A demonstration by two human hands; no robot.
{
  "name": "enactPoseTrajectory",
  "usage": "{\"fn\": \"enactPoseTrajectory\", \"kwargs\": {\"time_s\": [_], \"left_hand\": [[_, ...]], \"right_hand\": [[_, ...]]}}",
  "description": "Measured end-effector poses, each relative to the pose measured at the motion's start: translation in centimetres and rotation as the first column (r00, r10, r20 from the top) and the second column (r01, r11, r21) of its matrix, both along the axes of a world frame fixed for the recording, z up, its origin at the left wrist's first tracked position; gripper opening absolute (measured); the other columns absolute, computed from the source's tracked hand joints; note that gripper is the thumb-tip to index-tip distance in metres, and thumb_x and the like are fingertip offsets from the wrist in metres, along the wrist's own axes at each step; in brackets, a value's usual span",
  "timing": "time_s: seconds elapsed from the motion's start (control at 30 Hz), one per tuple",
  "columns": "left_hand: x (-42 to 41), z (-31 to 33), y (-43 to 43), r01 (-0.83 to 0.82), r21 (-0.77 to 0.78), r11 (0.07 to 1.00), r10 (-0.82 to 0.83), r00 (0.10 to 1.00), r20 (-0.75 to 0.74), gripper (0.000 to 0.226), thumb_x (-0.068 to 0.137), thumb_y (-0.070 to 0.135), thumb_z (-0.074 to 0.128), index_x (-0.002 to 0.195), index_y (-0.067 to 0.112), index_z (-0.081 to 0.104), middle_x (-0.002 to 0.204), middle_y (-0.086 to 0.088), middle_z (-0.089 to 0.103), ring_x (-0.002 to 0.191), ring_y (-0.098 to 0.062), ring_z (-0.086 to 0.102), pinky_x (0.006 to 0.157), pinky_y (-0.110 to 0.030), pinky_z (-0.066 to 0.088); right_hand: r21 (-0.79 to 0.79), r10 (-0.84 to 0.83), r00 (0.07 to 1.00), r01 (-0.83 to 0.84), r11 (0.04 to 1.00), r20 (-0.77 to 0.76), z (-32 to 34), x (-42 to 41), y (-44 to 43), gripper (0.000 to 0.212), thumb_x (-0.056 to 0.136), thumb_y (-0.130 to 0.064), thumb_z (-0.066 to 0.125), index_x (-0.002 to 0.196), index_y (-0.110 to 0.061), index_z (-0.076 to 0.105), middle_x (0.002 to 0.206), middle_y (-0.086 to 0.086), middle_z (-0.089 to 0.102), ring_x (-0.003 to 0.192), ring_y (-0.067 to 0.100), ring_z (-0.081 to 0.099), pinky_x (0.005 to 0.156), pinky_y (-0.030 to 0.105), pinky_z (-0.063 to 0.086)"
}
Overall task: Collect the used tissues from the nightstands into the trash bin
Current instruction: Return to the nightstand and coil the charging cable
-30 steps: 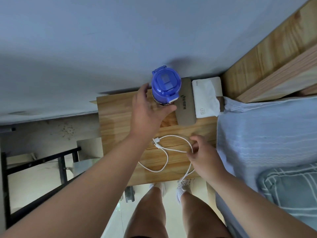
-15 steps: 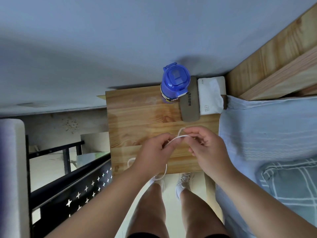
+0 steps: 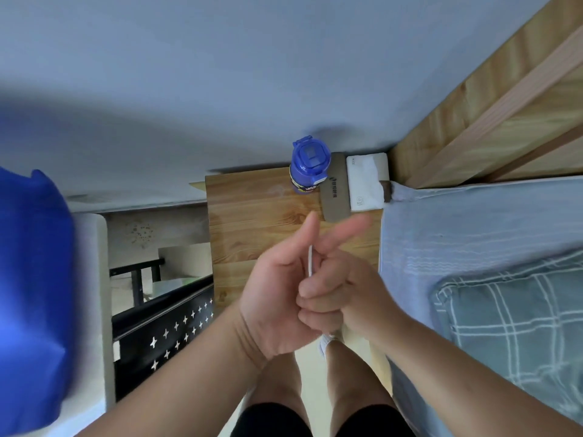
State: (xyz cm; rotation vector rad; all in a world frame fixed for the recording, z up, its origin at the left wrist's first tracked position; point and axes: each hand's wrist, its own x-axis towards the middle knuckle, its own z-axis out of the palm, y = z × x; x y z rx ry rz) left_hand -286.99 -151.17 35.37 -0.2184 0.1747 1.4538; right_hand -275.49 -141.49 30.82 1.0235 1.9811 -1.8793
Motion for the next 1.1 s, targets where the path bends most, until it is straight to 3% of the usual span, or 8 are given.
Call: {"fn": "enactPoseTrajectory", "kwargs": {"time_s": [0.17,0.27,0.43,0.6,0.7,0.87,1.0,1.1], "left_hand": [[-1.5,6.8,2.1,-0.436,-0.322,0.840,0.196,0.799,-0.569,0.041,0.111,0.046,0.042,0.119,0.027,0.078,0.053,0.007,0.042,0.041,-0.007,0.030,0.036,-0.019,0.030],[-0.9,9.4,1.1,-0.528,-0.298,0.795,-0.145,0.312,-0.939,0.042,0.112,0.044,0.038,0.113,0.032,0.078,0.063,0.008,0.054,0.054,-0.010,0.044,0.053,-0.020,0.044],[-0.1,14.5,-2.0,-0.213,-0.522,0.826,-0.563,-0.269,-0.781,0.041,0.112,0.047,0.040,0.089,0.031,0.070,0.072,0.008,0.067,0.069,-0.003,0.062,0.072,-0.023,0.047],[4.4,22.3,-3.7,0.274,-0.531,0.802,-0.592,0.253,-0.765,0.090,0.091,0.089,0.016,0.072,0.016,0.065,0.050,0.000,0.044,0.045,-0.016,0.034,0.049,-0.026,0.032],[6.9,25.5,-3.5,0.390,-0.256,0.884,-0.461,0.644,-0.611,0.079,0.091,0.085,0.044,0.072,0.013,0.071,0.043,0.006,0.038,0.042,-0.018,0.020,0.045,-0.029,0.016],[4.7,29.1,0.2,-0.273,-0.090,0.958,0.216,0.890,-0.401,0.057,0.107,0.051,0.046,0.076,0.011,0.074,0.047,0.004,0.048,0.041,-0.010,0.029,0.036,-0.020,0.027],[2.2,28.6,1.4,-0.635,-0.067,0.770,0.145,0.277,-0.950,0.065,0.114,0.047,0.031,0.077,0.021,0.077,0.061,0.000,0.065,0.054,-0.016,0.056,0.051,-0.022,0.049],[2.3,27.0,0.0,-0.348,-0.216,0.912,-0.322,-0.286,-0.903,0.068,0.110,0.054,0.031,0.069,0.015,0.070,0.064,0.001,0.070,0.062,-0.011,0.066,0.068,-0.027,0.052]], "right_hand": [[-0.033,0.131,0.990,-0.133,0.991,-0.049,8.5,1.9,-2.3,0.036,0.108,-0.037,0.049,0.076,-0.043,0.062,0.056,-0.009,0.053,0.051,0.001,0.046,0.055,0.018,0.040],[0.002,0.239,0.971,-0.239,0.971,-0.014,13.0,3.2,-2.7,0.031,0.108,-0.043,0.047,0.086,-0.027,0.061,0.056,-0.012,0.053,0.054,0.003,0.046,0.066,0.027,0.044],[0.202,0.408,0.911,-0.411,0.889,0.060,21.6,4.8,-0.5,0.032,0.101,-0.048,0.047,0.080,-0.025,0.054,0.062,-0.013,0.055,0.058,0.005,0.047,0.063,0.035,0.041],[0.428,0.605,0.795,-0.560,0.709,0.038,28.9,4.2,4.6,0.024,0.086,-0.066,0.053,0.077,-0.045,0.060,0.070,-0.025,0.062,0.063,0.002,0.055,0.054,0.021,0.034],[0.301,0.432,0.881,-0.366,0.880,-0.193,29.4,3.6,5.7,0.033,0.080,-0.060,0.070,0.078,-0.028,0.069,0.066,-0.006,0.064,0.060,0.001,0.050,0.058,0.021,0.039],[0.054,0.176,0.944,-0.168,0.984,-0.280,28.6,5.3,2.3,0.035,0.097,-0.055,0.055,0.083,-0.027,0.070,0.062,-0.005,0.052,0.064,0.004,0.047,0.065,0.025,0.038],[0.274,0.420,0.903,-0.382,0.883,-0.095,28.9,7.1,0.8,0.035,0.105,-0.050,0.044,0.088,-0.024,0.060,0.059,-0.017,0.054,0.054,0.002,0.046,0.055,0.019,0.031],[0.410,0.469,0.881,-0.407,0.816,-0.061,31.0,7.2,2.6,0.030,0.102,-0.046,0.046,0.084,-0.023,0.053,0.066,-0.016,0.056,0.059,0.005,0.046,0.054,0.024,0.031]]}}
